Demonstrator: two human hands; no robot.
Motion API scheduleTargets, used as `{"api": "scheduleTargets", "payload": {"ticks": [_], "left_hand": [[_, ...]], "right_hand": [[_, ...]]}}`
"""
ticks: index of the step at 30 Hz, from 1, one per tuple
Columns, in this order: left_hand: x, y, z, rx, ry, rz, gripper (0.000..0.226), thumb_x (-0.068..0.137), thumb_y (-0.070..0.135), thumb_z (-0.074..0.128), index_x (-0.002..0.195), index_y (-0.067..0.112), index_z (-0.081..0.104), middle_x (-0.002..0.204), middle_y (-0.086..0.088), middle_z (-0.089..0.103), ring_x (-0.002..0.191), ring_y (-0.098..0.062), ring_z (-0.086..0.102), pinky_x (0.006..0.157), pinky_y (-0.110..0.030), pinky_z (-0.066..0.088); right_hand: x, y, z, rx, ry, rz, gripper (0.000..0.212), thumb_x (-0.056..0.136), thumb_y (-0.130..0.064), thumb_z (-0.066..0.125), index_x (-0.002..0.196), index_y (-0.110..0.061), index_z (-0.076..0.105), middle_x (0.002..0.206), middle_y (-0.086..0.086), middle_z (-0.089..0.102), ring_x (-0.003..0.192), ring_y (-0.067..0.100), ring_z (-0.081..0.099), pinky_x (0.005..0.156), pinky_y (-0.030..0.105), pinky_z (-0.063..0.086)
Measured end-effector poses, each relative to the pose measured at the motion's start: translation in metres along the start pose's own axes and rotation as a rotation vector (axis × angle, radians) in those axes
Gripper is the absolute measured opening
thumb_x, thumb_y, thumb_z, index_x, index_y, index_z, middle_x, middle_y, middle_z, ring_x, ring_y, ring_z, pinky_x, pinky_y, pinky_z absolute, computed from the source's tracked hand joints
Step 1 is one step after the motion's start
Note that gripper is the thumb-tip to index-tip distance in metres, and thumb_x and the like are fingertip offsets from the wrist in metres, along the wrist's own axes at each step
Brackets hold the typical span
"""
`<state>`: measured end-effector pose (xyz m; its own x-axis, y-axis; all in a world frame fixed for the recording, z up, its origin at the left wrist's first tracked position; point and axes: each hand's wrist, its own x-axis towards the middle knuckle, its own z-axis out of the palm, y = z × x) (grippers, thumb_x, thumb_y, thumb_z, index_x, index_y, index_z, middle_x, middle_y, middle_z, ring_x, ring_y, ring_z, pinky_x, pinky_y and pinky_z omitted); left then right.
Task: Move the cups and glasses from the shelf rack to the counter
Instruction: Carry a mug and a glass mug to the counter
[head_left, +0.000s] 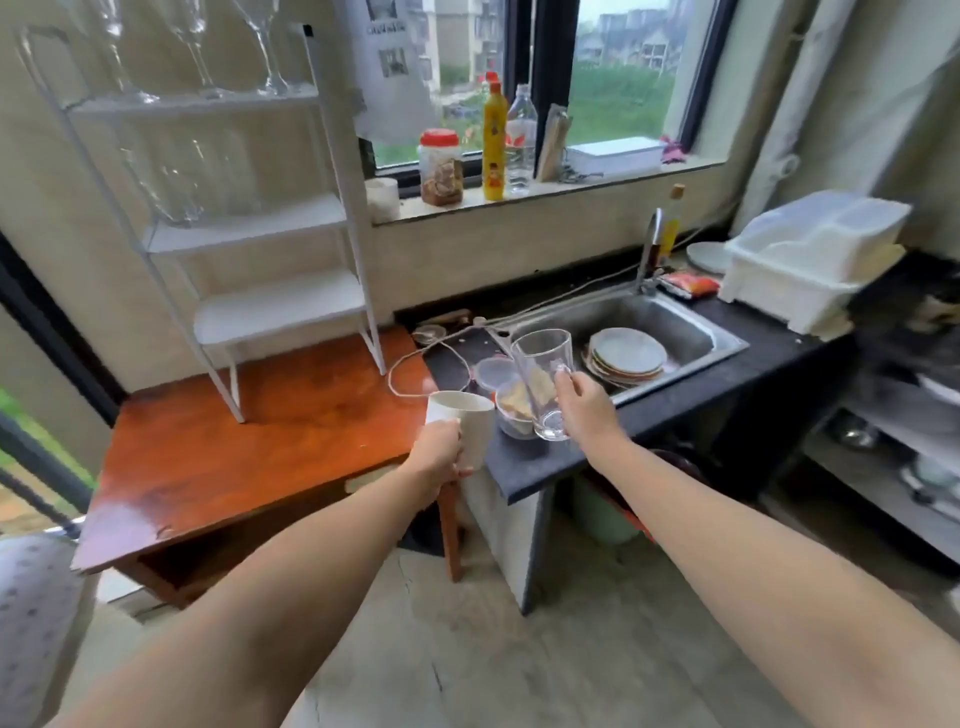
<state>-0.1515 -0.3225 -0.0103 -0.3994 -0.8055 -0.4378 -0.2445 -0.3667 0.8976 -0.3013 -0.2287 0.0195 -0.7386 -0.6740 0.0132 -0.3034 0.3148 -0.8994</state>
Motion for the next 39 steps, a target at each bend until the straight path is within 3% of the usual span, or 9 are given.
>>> {"api": "scheduleTargets", "payload": {"ticks": [4,8,11,13,21,26,32,36,39], "left_hand": [[-0.007,0.002,0.083,0.139,-0.141,0.040,0.013,0.092,0.002,0.043,0.084,0.011,0.049,0.072,-0.007,0.041,0.064,-0.015,0.042,0.058,-0.035,0.049],[-0.035,-0.002,0.179,0.216,-0.269,0.027,0.022,0.094,0.009,0.041,0.073,0.014,0.047,0.073,-0.003,0.045,0.065,-0.017,0.050,0.050,-0.023,0.053],[-0.057,-0.018,0.266,0.155,-0.350,-0.048,0.027,0.095,0.004,0.036,0.118,0.005,0.052,0.103,-0.014,0.046,0.098,-0.032,0.050,0.076,-0.042,0.054],[-0.077,-0.027,0.324,0.124,-0.394,-0.069,0.039,0.095,0.005,0.036,0.133,0.007,0.044,0.106,-0.013,0.046,0.095,-0.027,0.048,0.066,-0.042,0.053],[-0.163,-0.059,0.525,0.192,-0.632,-0.073,0.034,0.091,0.002,0.035,0.118,0.014,0.052,0.070,-0.004,0.041,0.062,-0.013,0.040,0.061,-0.036,0.049],[-0.199,-0.074,0.621,0.296,-0.741,-0.070,0.021,0.092,0.006,0.034,0.081,0.012,0.051,0.066,-0.004,0.035,0.057,-0.014,0.037,0.060,-0.037,0.049],[-0.232,-0.095,0.742,0.366,-0.927,-0.121,0.026,0.093,0.005,0.031,0.113,0.007,0.049,0.071,-0.009,0.040,0.061,-0.018,0.041,0.062,-0.039,0.052],[-0.246,-0.101,0.845,0.367,-1.020,-0.169,0.044,0.095,0.008,0.034,0.138,0.000,0.041,0.104,-0.019,0.048,0.106,-0.033,0.056,0.073,-0.040,0.053],[-0.259,-0.094,0.901,0.403,-1.043,-0.170,0.023,0.095,0.007,0.033,0.113,0.005,0.048,0.078,-0.006,0.041,0.070,-0.019,0.049,0.064,-0.037,0.053]], "right_hand": [[-0.016,0.053,-0.072,0.007,0.103,0.100,0.038,0.099,-0.032,0.040,0.062,-0.020,0.042,0.072,0.006,0.051,0.075,0.024,0.046,0.073,0.032,0.036],[-0.040,0.104,-0.153,0.054,0.211,0.209,0.041,0.098,-0.038,0.039,0.062,-0.018,0.039,0.063,-0.001,0.045,0.068,0.020,0.044,0.070,0.035,0.039],[-0.059,0.142,-0.226,0.020,0.297,0.267,0.042,0.099,-0.038,0.038,0.063,-0.016,0.038,0.065,0.000,0.047,0.070,0.022,0.048,0.071,0.037,0.045],[-0.069,0.166,-0.276,-0.003,0.351,0.300,0.042,0.099,-0.038,0.037,0.063,-0.016,0.036,0.063,0.000,0.045,0.070,0.024,0.048,0.071,0.037,0.046],[-0.121,0.260,-0.450,0.001,0.650,0.497,0.036,0.098,-0.039,0.036,0.079,-0.014,0.053,0.085,0.010,0.054,0.094,0.039,0.060,0.088,0.049,0.051],[-0.153,0.305,-0.527,0.049,0.798,0.584,0.035,0.097,-0.040,0.033,0.080,-0.016,0.051,0.071,0.003,0.047,0.080,0.027,0.051,0.088,0.055,0.052],[-0.169,0.357,-0.618,0.083,0.967,0.685,0.039,0.097,-0.038,0.033,0.066,-0.019,0.046,0.067,0.003,0.047,0.076,0.029,0.052,0.087,0.053,0.052],[-0.156,0.392,-0.697,0.127,1.062,0.703,0.036,0.097,-0.036,0.032,0.075,-0.014,0.050,0.067,0.002,0.045,0.069,0.022,0.047,0.075,0.045,0.051],[-0.149,0.403,-0.744,0.189,1.087,0.729,0.037,0.097,-0.036,0.031,0.071,-0.015,0.048,0.066,0.003,0.044,0.064,0.019,0.045,0.073,0.042,0.050]]}}
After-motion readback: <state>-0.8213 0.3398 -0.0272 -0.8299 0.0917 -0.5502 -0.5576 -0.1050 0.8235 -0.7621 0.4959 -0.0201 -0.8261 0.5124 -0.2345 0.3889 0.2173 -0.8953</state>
